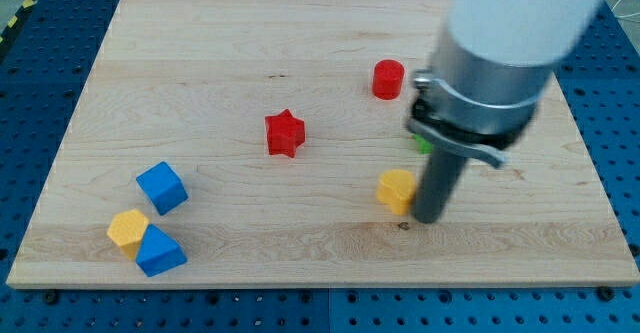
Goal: Move the yellow heart above to the blue cube
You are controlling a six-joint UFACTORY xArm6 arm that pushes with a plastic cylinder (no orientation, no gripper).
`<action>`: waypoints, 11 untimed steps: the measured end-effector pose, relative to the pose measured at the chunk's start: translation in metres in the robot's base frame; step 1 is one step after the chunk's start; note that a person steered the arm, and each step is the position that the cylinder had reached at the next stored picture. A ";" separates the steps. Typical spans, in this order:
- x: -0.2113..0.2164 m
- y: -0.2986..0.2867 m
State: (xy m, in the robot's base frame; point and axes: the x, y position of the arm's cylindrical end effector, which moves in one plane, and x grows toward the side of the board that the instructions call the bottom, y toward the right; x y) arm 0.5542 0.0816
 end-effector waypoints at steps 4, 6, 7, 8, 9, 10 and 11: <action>-0.041 0.050; -0.033 -0.011; -0.028 -0.057; -0.028 -0.107; -0.029 -0.121; -0.034 -0.071; -0.053 -0.055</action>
State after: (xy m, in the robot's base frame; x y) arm 0.5015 0.0269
